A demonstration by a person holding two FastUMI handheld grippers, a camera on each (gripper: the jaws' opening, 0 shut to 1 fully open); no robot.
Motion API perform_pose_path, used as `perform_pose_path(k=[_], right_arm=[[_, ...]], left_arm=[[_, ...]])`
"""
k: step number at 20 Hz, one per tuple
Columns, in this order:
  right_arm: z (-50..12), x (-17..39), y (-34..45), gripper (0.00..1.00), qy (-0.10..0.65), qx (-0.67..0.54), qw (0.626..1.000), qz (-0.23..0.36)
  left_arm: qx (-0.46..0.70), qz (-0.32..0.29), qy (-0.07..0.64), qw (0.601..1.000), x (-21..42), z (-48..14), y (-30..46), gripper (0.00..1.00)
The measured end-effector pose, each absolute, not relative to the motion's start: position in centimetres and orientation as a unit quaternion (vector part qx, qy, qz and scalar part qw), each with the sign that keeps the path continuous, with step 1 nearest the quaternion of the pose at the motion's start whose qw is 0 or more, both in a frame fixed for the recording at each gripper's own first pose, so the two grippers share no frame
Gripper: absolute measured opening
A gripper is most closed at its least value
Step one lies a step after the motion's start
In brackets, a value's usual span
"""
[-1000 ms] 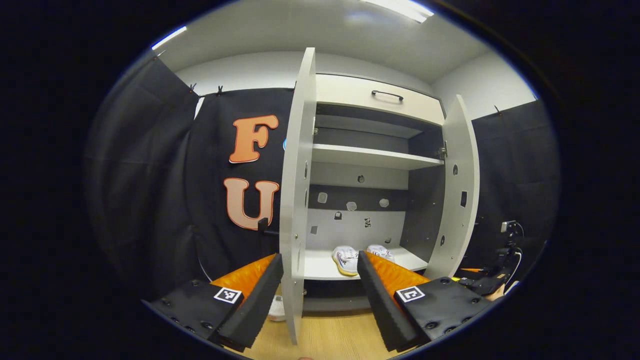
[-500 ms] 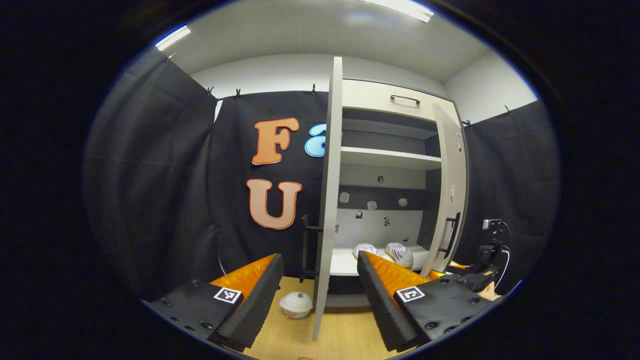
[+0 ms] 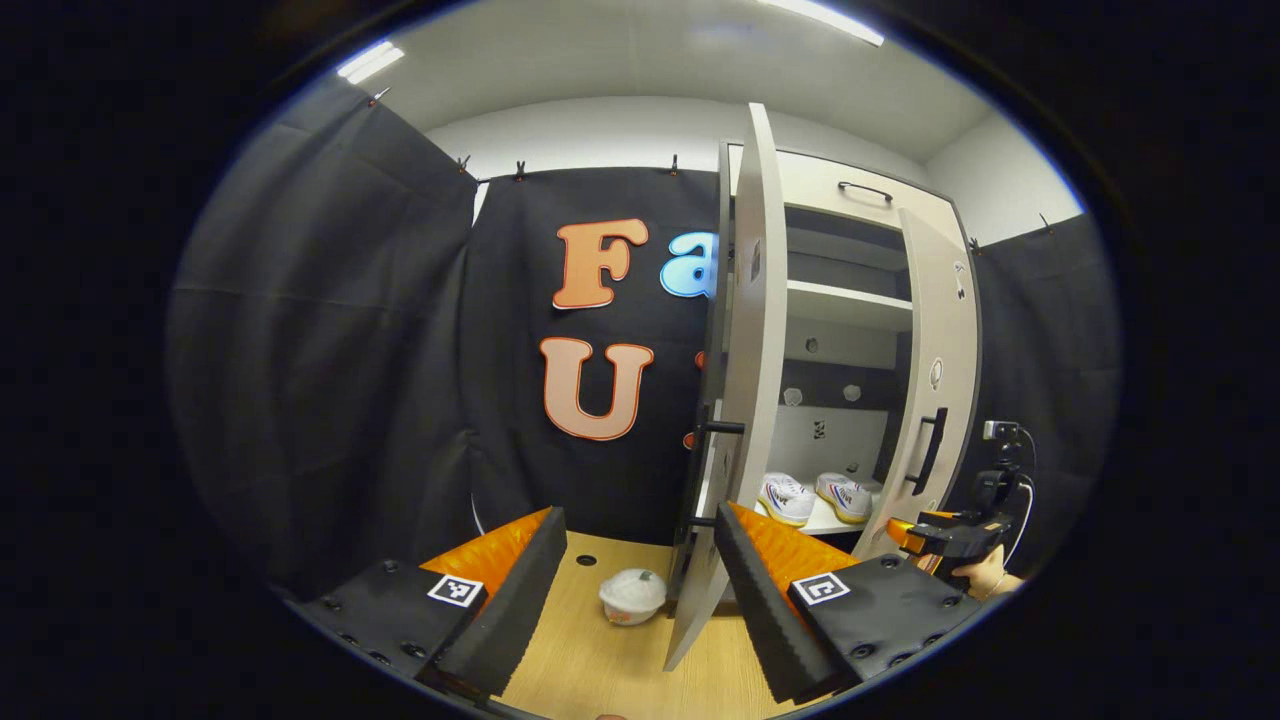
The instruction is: Grab one shoe with the right hand and put it into the shoe cabinet, grab the other shoe with the left hand and put it into the shoe cabinet; then close the right door with the right hand and the left door with the left hand.
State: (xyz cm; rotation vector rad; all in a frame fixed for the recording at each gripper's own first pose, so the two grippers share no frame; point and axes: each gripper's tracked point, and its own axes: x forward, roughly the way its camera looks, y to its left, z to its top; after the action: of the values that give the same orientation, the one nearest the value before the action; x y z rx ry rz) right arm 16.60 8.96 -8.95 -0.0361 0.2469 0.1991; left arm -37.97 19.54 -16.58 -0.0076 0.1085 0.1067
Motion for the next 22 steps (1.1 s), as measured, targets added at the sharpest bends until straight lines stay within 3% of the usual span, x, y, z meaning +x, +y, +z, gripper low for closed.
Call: perform_pose_path(k=[22], right_arm=[[-6.5,16.0,8.6,0.91,0.103,-0.016,0.992,0.071]], left_arm=[[0.021,-0.009,0.138,0.990,-30.5,-30.1,18.8,0.95]])
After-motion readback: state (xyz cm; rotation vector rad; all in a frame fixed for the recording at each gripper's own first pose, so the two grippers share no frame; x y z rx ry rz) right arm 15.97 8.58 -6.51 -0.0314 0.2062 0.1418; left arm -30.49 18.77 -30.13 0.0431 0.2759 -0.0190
